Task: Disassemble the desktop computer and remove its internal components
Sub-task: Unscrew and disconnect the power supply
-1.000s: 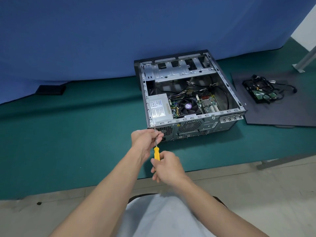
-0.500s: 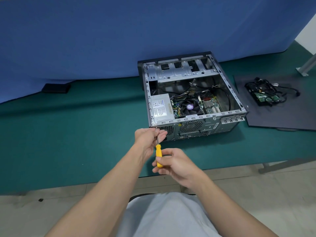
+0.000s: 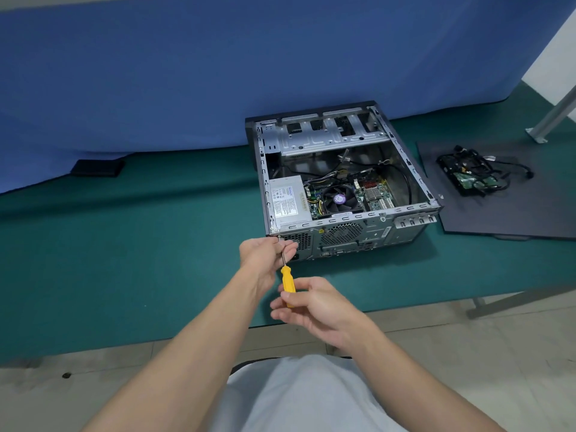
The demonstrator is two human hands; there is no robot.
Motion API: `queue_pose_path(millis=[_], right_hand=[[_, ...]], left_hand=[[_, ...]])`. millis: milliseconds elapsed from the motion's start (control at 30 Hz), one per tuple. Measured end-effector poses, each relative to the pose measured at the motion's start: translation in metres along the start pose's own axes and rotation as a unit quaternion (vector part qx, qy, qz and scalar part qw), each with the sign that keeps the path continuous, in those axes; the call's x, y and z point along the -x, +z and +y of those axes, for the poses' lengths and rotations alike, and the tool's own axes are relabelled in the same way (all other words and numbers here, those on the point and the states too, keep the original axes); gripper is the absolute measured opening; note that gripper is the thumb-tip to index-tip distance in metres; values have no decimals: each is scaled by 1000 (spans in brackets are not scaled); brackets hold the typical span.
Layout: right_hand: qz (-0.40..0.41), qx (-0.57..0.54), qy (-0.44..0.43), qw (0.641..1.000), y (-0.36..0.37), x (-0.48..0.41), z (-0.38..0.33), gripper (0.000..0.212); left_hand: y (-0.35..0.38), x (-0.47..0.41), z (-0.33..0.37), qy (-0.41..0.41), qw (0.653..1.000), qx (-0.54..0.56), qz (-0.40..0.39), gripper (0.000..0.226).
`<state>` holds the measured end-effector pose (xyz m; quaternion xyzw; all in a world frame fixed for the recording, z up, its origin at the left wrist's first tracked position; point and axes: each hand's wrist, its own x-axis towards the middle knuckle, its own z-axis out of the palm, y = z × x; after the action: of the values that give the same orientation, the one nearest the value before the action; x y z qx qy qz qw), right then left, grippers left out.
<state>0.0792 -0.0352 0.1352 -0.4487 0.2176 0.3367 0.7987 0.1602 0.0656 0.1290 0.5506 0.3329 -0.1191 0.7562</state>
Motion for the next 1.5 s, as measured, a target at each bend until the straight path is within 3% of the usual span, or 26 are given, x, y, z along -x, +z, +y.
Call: queue_pose_path(millis=[67,133,200,267,333,400,467,533,667,733,800,833,900,933,1000,1067,1133,1200,1267,1333,1367,1433,1500], right_hand=[[91,119,-38,988,5,-1,4,10],[192,294,-59,935,8,-2,8,16],[223,359,-75,903,8,-5,9,17],[163,270,-73,946,3,-5,7,11],[50,72,-23,996,0,-2,-2,1],[-14,-49,13,999,-2,1,-7,8],[1,-14,-7,1000,-1,0,-5,12],[72,105,-47,991,7,-1,1,10],[191,333,-97,918,19,-5,9,16],[169,272,-94,943,16,-7,9,17],[60,89,-47,993,12,-4,2,8],[1,0,-18,1000,9,0,-2,4],[-59,-69,7,996,5,3,-6,13],[-53,-61,2,997,4,2,-6,13],[33,37,-17,999,10,0,-3,14],[155,235,-43,959,16,-4,5,22],[211,343,-73,912,18,-8,11,23],[181,282,-74,939,15,-9,10,15],[71,86,-21,993,12,-5,2,4],[-19,-65,37,997,6,0,-5,8],[-32,-84,43,995,4,1,-5,10],[8,-17,16,1000,4,-2,-1,10],[108,162,-25,981,11,-6,6,6]], left_hand=[[-1,0,-1,5,1000,-24,7,12],[-1,-1,-5,28,996,-74,35,16],[0,-2,-6,47,993,-94,58,17],[2,-3,-6,41,994,-79,55,16],[3,-3,-4,21,999,-38,28,17],[1,-3,-2,4,1000,3,1,19],[-2,-3,-3,-2,1000,26,-14,19],[-4,-2,-4,8,1000,9,-8,19],[-2,-2,-9,47,996,-69,36,20],[1,-2,-7,35,998,-43,34,19],[2,-2,-5,2,1000,22,16,19],[2,-2,-4,-14,999,51,2,18],[0,-3,-3,-32,996,78,-24,17],[-1,-3,-3,-34,996,79,-33,16],[-1,-3,-3,-24,998,53,-28,14],[0,-3,-5,8,1000,-6,-1,16],[2,-4,-8,33,998,-41,18,20],[3,-4,-8,35,999,-34,23,20],[1,-5,-7,16,1000,2,8,18],[-1,-6,-5,-6,999,40,-19,16],[-3,-6,-4,-14,998,53,-30,15],[-4,-5,-5,-15,998,50,-37,14],[-3,-4,-6,8,1000,1,-15,14]])
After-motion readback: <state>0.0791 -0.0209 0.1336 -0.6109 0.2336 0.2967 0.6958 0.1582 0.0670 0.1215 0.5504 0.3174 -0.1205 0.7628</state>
